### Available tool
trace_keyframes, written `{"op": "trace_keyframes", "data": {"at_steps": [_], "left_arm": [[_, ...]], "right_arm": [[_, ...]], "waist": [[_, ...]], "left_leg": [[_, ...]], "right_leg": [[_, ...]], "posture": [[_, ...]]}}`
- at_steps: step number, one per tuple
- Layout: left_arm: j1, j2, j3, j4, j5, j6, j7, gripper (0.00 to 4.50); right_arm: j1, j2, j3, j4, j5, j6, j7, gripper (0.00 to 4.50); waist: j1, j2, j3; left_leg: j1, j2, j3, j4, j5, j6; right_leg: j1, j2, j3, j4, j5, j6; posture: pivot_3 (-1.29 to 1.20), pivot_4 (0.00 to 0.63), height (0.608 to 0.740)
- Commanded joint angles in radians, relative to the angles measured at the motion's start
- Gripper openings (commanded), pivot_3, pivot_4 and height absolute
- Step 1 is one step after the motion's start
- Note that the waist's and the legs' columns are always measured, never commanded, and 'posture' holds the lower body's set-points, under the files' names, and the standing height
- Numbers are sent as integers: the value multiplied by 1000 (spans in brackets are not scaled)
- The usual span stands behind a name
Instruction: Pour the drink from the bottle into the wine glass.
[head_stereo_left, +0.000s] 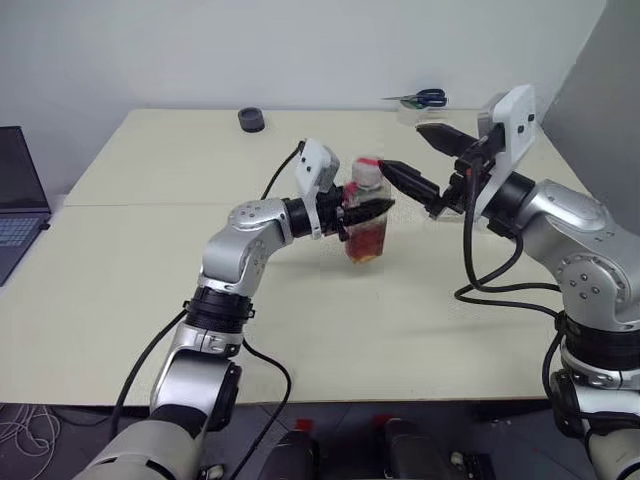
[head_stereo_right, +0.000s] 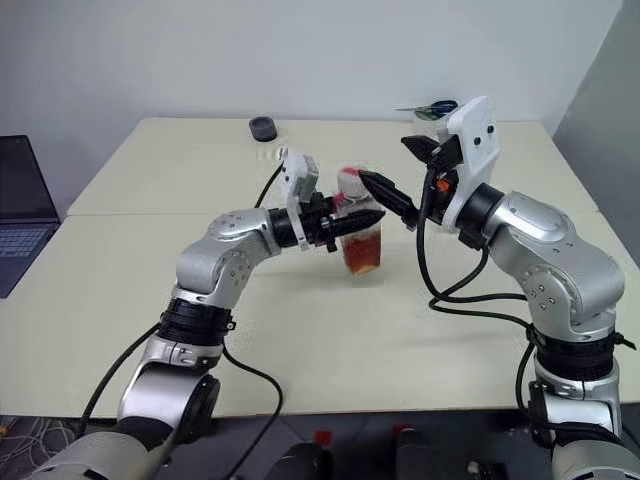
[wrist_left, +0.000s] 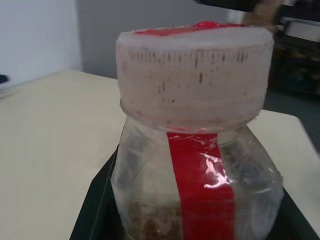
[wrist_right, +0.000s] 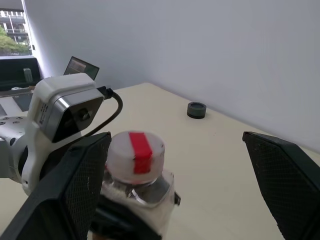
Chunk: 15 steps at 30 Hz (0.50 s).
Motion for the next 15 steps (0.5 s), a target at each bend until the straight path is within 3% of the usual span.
{"op": "trace_keyframes", "data": {"at_steps": [1,7,15], "left_arm": [[-44,9,-7,-17,-13,-23,-66,1751],[-89,1,-12,55,3,-45,-115,1751],[-114,-19,-7,86,6,-61,-126,1751]], "right_arm": [[-8,-7,-39,-58,41,26,-12,4500],[10,-11,-64,-131,202,150,-20,4500],[0,59,-33,-127,189,154,-142,4500]], "waist": [[-1,0,0],[-1,0,0],[-1,0,0]], "left_leg": [[0,0,0,0,0,0],[0,0,0,0,0,0],[0,0,0,0,0,0]], "right_leg": [[0,0,0,0,0,0],[0,0,0,0,0,0],[0,0,0,0,0,0]], "posture": [[0,150,740],[0,150,740],[0,150,740]]}}
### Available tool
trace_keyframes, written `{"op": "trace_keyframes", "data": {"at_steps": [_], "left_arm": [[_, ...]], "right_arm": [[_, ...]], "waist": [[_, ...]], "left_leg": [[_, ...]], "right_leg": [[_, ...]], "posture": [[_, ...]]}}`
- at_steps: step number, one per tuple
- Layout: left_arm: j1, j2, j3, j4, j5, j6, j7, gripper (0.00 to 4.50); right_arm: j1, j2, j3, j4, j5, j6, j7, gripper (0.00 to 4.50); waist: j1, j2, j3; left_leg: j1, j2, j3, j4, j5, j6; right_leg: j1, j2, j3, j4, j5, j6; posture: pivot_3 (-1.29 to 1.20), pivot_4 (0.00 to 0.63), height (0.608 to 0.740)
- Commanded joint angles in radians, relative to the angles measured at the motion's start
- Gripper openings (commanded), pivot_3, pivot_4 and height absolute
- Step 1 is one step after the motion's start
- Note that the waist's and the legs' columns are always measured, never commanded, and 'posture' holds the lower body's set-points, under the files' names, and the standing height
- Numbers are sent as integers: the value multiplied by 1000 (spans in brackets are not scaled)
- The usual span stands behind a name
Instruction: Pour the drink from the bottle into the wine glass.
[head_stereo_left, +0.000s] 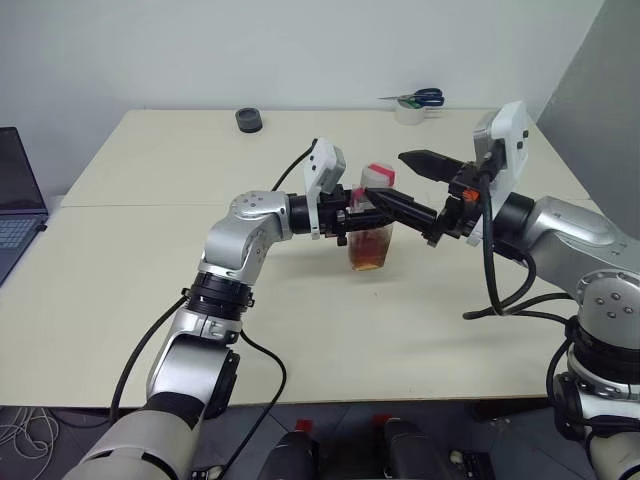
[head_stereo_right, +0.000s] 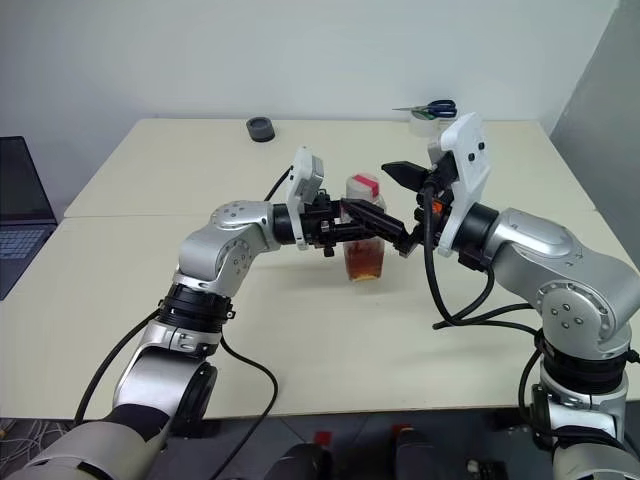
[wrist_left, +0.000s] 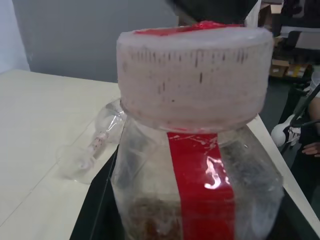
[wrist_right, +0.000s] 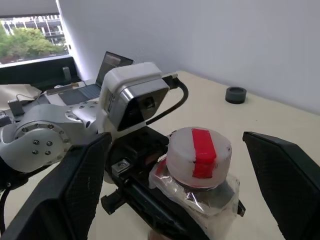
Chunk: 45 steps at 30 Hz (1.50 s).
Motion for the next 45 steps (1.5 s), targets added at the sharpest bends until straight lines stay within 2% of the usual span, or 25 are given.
{"op": "trace_keyframes", "data": {"at_steps": [1,7,16,19,24,26,34,41,45], "left_arm": [[-30,-7,8,-17,-2,-27,-11,1751],[-24,-8,5,-26,-2,-26,-16,1751],[-26,-7,6,-22,6,-29,-21,1751],[-26,-9,6,-22,11,-30,-23,1751],[-26,-10,6,-25,12,-30,-24,1751],[-28,-10,7,-27,12,-29,-25,1751],[-30,-5,5,-74,-3,-13,-35,1751],[-7,44,14,-236,-62,74,-65,1751],[-10,73,30,-306,-108,136,-55,1751]], "right_arm": [[-27,41,7,-8,-14,-11,-72,4500],[-43,71,5,18,-28,-8,-128,4500],[-38,56,14,20,-26,0,-114,4500],[-30,51,18,15,-13,11,-103,3950],[-21,48,19,8,-12,19,-90,2191],[-20,49,18,9,-13,19,-89,1789],[-30,34,-1,14,21,20,-51,1790],[-138,-56,-48,69,231,34,191,1790],[-196,-80,-21,170,236,6,355,1790]], "waist": [[0,0,0],[-1,0,0],[-2,0,0],[-2,0,0],[-2,0,0],[-2,0,0],[-2,0,0],[-2,1,1],[-4,1,1]], "left_leg": [[0,0,0,0,0,0],[0,0,0,0,0,0],[0,0,0,0,0,0],[0,0,0,0,0,0],[0,0,0,0,0,0],[0,0,0,0,0,0],[0,0,0,0,0,0],[0,0,0,0,0,0],[0,0,0,0,0,1]], "right_leg": [[0,0,0,0,0,0],[0,0,0,0,0,0],[0,0,0,0,0,0],[0,0,0,0,0,0],[0,0,0,0,0,0],[0,0,0,0,0,0],[0,0,0,0,0,0],[0,0,0,0,0,0],[0,0,0,0,0,0]], "posture": [[0,150,740],[0,150,740],[0,150,740],[0,150,740],[0,150,740],[0,150,740],[0,150,740],[0,150,740],[0,150,740]]}}
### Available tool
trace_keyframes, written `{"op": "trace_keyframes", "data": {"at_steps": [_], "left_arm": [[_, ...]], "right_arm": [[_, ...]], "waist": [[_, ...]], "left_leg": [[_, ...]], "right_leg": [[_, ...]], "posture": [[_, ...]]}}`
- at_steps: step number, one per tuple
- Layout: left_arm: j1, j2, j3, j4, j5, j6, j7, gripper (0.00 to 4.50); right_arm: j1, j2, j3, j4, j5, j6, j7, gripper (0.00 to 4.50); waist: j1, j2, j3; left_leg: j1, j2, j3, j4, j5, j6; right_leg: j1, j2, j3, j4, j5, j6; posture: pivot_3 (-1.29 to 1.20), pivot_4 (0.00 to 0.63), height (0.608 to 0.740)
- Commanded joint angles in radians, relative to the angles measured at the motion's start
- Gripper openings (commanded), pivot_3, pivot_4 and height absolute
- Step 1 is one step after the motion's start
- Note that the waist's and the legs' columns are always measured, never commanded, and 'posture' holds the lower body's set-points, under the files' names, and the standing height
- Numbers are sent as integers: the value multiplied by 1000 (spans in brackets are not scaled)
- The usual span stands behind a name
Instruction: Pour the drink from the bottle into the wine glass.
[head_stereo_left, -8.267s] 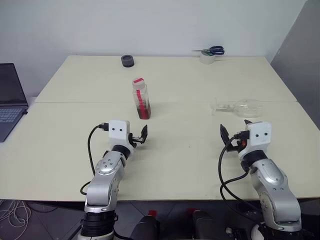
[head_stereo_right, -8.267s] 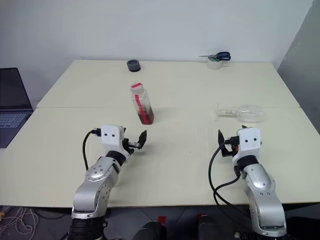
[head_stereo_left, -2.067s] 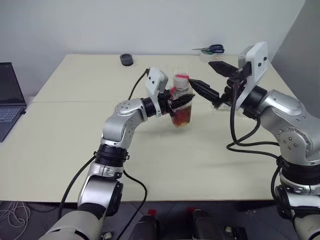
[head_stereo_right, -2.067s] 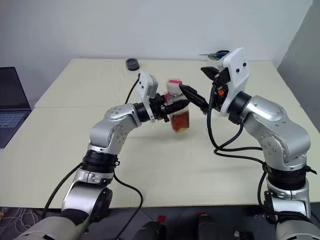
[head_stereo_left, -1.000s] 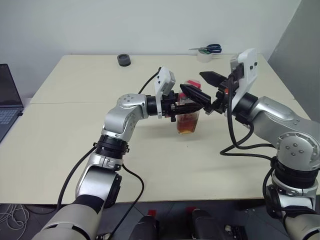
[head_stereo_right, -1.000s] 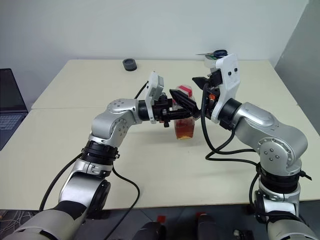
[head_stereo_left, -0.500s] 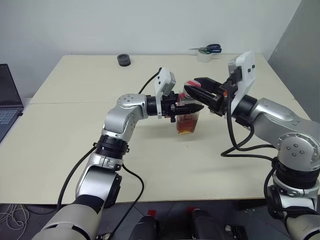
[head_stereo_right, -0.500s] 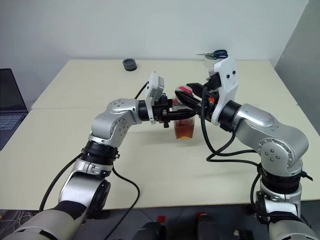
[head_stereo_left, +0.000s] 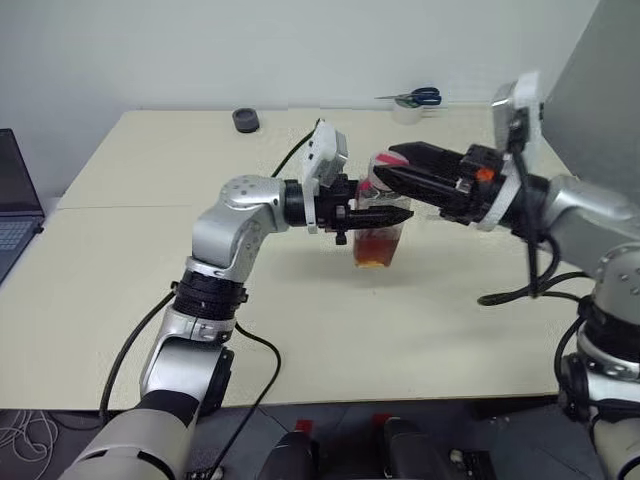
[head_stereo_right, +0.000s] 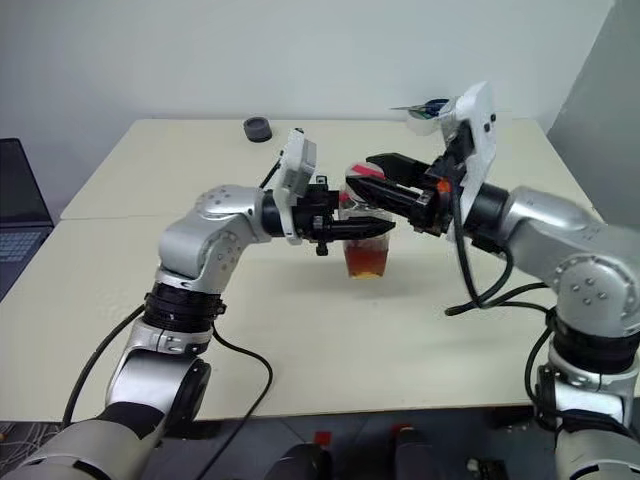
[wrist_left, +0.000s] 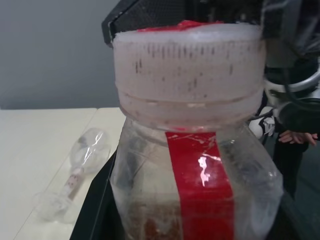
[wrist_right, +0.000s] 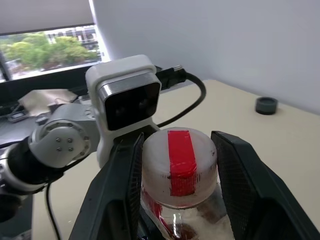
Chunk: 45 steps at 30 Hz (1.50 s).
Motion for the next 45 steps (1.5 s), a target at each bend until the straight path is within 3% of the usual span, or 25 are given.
{"op": "trace_keyframes", "data": {"at_steps": [1,4,9,14,18,21,22,26,30,34,39,45], "left_arm": [[-13,15,14,-85,-43,43,13,1751],[-10,34,17,-115,-60,70,18,1751],[1,51,22,-150,-78,102,34,1751],[10,54,21,-156,-72,99,46,1751],[17,47,16,-146,-67,88,61,1751],[33,36,18,-153,-74,93,82,1751],[35,32,18,-152,-74,92,87,1751],[42,24,17,-142,-70,79,96,1751],[44,11,14,-125,-61,52,104,1751],[29,-7,9,-107,-61,41,108,1751],[13,-15,-1,-85,-58,31,92,1751],[1,-23,-5,-71,-56,24,85,1751]], "right_arm": [[-76,-6,54,80,34,-63,243,1790],[-131,-30,142,208,-82,-156,443,1790],[-172,-40,229,355,-229,-285,635,1790],[-185,-74,241,429,-320,-347,706,1790],[-201,-134,195,453,-305,-272,706,3155],[-154,-244,122,363,-250,-166,686,4192],[-136,-266,83,328,-210,-103,648,4471],[-65,-263,-56,181,-83,53,453,4471],[16,-103,-189,-69,59,118,37,4471],[84,103,-136,-297,4,85,-353,4471],[86,192,-102,-343,59,85,-542,4471],[96,138,-98,-333,147,77,-578,4471]], "waist": [[0,0,0],[-2,0,0],[-1,0,0],[0,0,0],[2,0,0],[7,0,1],[9,0,1],[7,0,1],[5,0,1],[6,0,1],[5,0,1],[3,0,1]], "left_leg": [[0,0,0,0,0,0],[0,0,0,0,0,0],[0,0,0,0,0,0],[0,0,0,1,0,0],[-1,-1,0,1,0,0],[-1,-1,0,1,0,0],[-2,-1,-1,0,0,0],[-3,-1,-1,0,0,0],[-3,0,-1,0,0,0],[-3,-1,-1,1,0,0],[-3,-2,-1,1,0,-1],[-3,-2,-1,1,0,0]], "right_leg": [[0,0,0,0,0,0],[1,0,0,0,0,0],[0,1,0,0,0,0],[0,0,0,-1,0,0],[0,-1,0,-1,0,0],[0,-2,-1,-1,0,0],[0,-2,-1,-2,0,0],[-1,-3,0,-4,0,0],[-1,-3,2,-2,0,0],[-1,-4,2,0,0,0],[-2,-4,1,0,0,0],[-1,-4,0,0,0,0]], "posture": [[0,150,740],[0,150,740],[0,150,740],[0,150,740],[0,150,740],[0,150,740],[0,150,740],[0,150,740],[0,150,740],[0,150,740],[0,150,740],[0,150,740]]}}
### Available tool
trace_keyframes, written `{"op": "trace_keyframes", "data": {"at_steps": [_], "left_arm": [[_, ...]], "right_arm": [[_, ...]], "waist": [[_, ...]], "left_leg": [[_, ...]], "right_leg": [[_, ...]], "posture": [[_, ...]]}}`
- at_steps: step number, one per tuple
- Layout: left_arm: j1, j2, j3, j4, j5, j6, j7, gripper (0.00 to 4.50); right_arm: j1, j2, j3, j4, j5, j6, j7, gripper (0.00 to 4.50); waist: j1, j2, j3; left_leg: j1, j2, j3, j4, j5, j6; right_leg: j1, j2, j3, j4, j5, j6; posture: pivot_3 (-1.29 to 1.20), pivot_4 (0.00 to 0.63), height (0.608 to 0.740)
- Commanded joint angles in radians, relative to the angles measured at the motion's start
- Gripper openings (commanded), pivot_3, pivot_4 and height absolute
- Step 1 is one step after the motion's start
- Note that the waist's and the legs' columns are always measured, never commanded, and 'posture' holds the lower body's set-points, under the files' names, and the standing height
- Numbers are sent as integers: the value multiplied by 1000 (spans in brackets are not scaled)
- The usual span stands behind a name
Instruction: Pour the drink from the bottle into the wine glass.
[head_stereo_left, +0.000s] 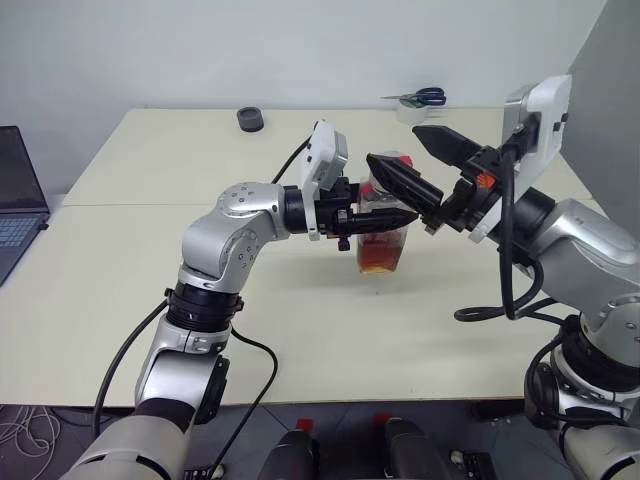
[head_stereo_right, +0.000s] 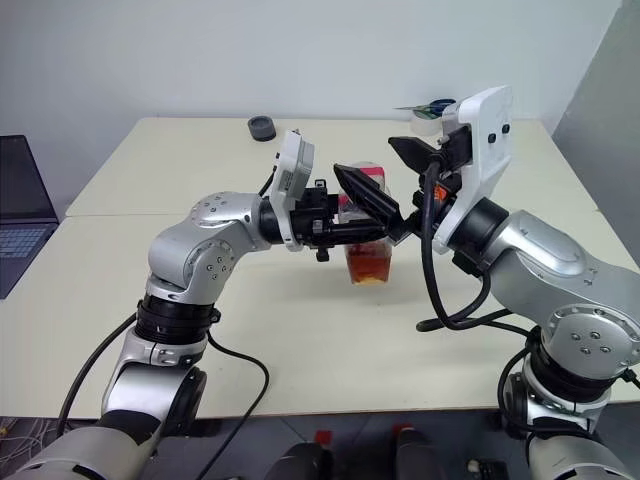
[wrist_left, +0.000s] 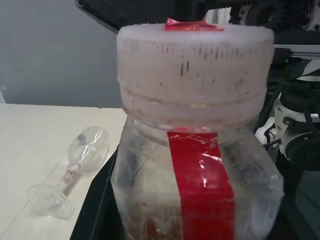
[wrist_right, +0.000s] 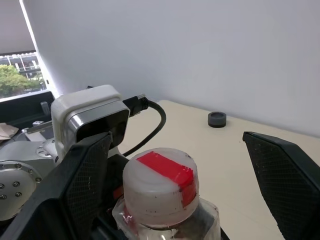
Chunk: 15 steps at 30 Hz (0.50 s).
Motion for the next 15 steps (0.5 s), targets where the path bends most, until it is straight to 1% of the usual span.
{"op": "trace_keyframes", "data": {"at_steps": [1,7,13,15], "left_arm": [[-38,-11,7,-16,-9,-28,-5,1751],[-37,-10,11,-21,-9,-26,-4,1751],[-28,-5,15,-28,-12,-21,-1,1751],[-24,-3,14,-29,-11,-22,-2,1751]], "right_arm": [[-4,-41,-1,-11,57,-32,-7,4471],[15,-120,19,-3,145,-56,1,4471],[21,-162,44,12,167,-100,-6,4471],[25,-170,52,15,181,-115,-12,4097]], "waist": [[-1,0,0],[-2,0,0],[-1,0,0],[-1,0,0]], "left_leg": [[0,0,0,0,0,0],[0,1,1,0,0,0],[0,1,1,0,0,0],[0,1,1,0,0,0]], "right_leg": [[0,0,0,0,0,0],[0,1,0,0,0,0],[0,1,0,0,0,0],[0,1,0,0,0,0]], "posture": [[0,150,740],[0,150,740],[0,150,740],[0,150,740]]}}
